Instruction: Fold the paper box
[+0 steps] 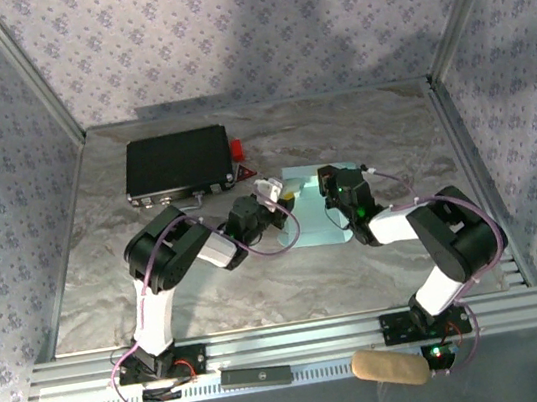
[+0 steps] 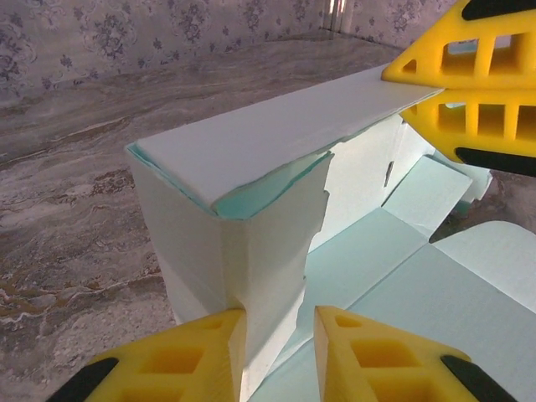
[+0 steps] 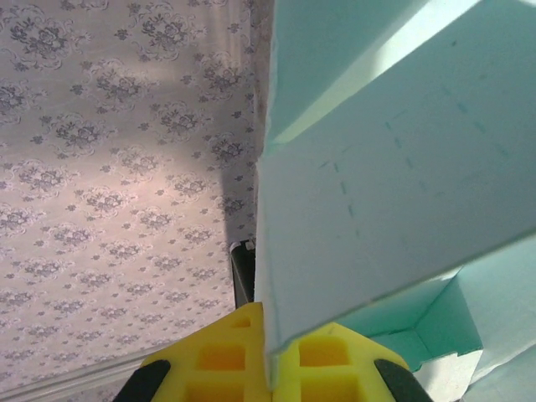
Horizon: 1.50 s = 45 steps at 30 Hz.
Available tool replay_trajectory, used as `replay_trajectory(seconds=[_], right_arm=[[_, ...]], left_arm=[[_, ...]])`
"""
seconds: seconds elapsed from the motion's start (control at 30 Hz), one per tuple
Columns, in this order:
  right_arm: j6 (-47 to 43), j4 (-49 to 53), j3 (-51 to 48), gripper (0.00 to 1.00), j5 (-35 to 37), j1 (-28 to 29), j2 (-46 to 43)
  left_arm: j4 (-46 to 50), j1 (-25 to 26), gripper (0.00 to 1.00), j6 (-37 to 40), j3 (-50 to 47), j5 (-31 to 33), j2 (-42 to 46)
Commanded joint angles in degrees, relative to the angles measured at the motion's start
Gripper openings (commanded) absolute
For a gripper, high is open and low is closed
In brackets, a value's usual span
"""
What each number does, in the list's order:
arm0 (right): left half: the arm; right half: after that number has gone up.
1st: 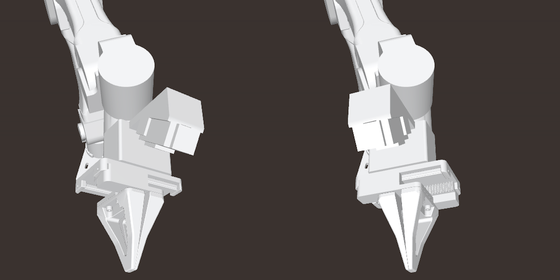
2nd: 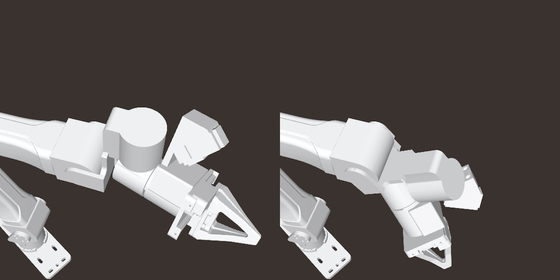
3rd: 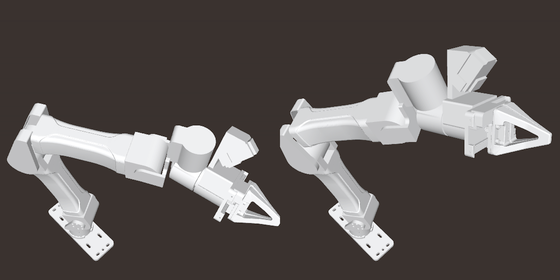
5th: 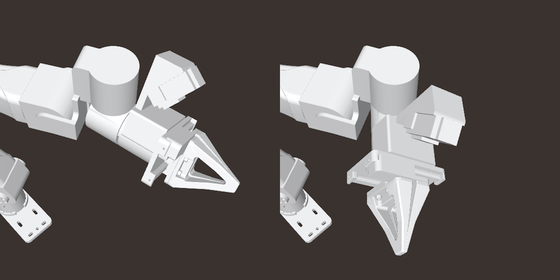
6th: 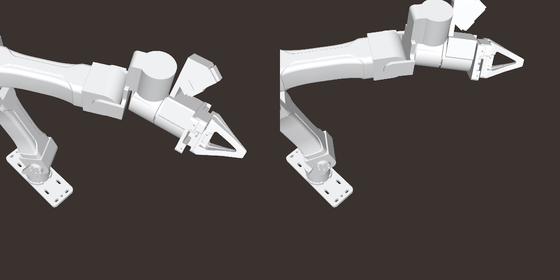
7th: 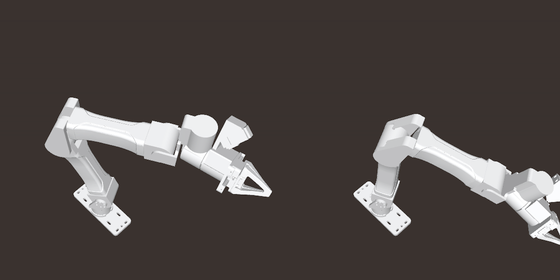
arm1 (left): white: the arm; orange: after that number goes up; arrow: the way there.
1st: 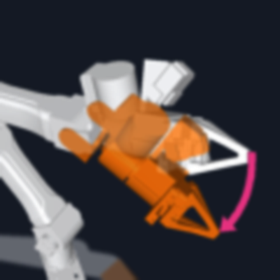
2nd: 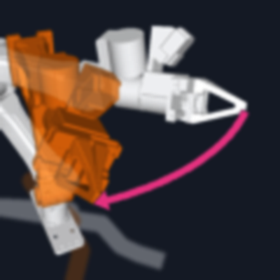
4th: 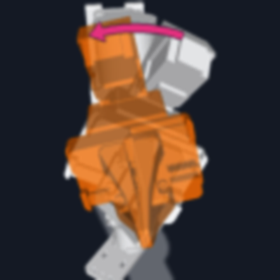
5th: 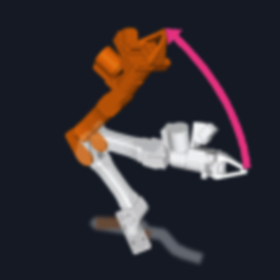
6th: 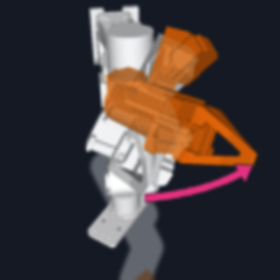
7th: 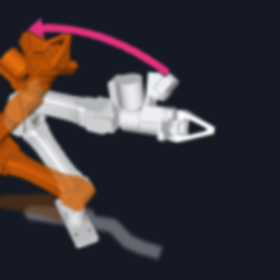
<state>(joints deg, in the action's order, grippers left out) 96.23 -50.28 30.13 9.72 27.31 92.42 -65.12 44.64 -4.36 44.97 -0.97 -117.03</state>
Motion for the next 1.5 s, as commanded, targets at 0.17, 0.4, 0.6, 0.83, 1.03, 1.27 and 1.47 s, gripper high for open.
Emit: replay_trajectory(seconds=[0.17, 0.4, 0.6, 0.83, 1.03, 1.27, 1.47], right_arm=[[0.33, 7.77, -2.11, 0.0, -7.17, 3.17, 2.36], [0.53, 8.7, -1.74, 0.0, -7.27, 3.27, 1.79], [0.88, 8.62, -1.79, 0.0, -7.61, 3.23, 1.87], [0.48, 11.93, -1.13, 0.0, -9.3, 2.65, 0.67], [-2.07, 17.79, -2.63, 0.0, -12.26, 1.98, -3.64], [-7.14, 26.56, -1.39, 0.0, -13.88, 1.48, -7.81], [-6.36, 24.4, -0.95, 0.0, -14.47, 1.51, -5.76]], left_arm=[[-1.53, 0.51, 0.4, -3.63, 3.3, 4.69, -1.71], [4.39, 1.46, 0.34, -4.49, 6.97, 8.84, -1.86], [8.67, 2.85, 0.12, -4.53, 9.77, 11.87, -1.79], [6.53, 4.33, 0.0, -3.07, 7.99, 13.42, -1.38], [2.83, 5.79, 0.02, -4.35, -0.94, 13.62, 3.97], [3.67, 10.77, 0.13, -4.4, -12.14, 12.44, 12.79], [8.2, 14.89, 0.19, -3.9, -18.03, 11.56, 21.6]])
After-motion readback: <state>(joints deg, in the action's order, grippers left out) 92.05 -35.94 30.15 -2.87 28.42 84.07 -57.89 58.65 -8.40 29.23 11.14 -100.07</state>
